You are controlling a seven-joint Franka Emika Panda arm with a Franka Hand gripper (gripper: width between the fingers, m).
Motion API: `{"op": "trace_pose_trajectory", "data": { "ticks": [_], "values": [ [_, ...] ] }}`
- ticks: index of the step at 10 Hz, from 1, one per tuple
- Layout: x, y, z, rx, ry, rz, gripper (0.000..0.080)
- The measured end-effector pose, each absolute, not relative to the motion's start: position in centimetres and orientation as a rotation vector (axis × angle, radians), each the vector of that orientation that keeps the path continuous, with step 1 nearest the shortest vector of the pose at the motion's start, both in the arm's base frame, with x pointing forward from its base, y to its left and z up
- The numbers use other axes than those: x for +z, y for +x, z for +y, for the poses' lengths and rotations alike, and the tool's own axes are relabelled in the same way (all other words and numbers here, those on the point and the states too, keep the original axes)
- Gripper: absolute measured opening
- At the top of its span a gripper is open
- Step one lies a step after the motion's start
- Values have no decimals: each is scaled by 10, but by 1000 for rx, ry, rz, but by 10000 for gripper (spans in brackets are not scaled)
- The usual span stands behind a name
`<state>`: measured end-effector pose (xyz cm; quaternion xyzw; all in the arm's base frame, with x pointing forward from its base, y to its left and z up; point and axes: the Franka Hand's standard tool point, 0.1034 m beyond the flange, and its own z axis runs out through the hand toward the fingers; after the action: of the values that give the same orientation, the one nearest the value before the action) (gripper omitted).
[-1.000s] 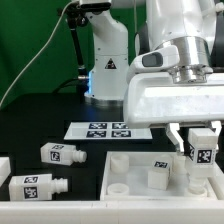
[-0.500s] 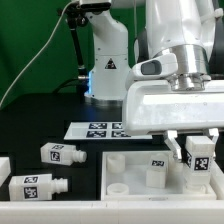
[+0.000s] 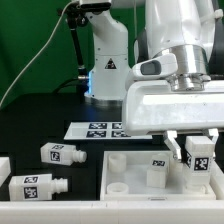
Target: Assemble one leg
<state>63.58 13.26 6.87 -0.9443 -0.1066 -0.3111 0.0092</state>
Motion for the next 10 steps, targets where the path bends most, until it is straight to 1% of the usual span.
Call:
{"op": "trace_pose_trajectory", "data": {
  "ticks": [1,2,3,4,5,7,8,9,10],
  "values": [
    [67,635,133,-957,-2954,-334,281],
    [67,635,133,-956,-2954,-334,489],
    [68,635,132,-956,-2954,-333,597],
    [70,636,132,-961,-2953,-333,637],
    [75,637,133,-963,-2951,-332,637],
    [104,636,135,-952,-2945,-328,647],
    [123,634,139,-880,-2954,-310,649],
    [123,635,138,-901,-2950,-309,649],
    [112,631,140,-788,-2978,-315,649]
  ]
}}
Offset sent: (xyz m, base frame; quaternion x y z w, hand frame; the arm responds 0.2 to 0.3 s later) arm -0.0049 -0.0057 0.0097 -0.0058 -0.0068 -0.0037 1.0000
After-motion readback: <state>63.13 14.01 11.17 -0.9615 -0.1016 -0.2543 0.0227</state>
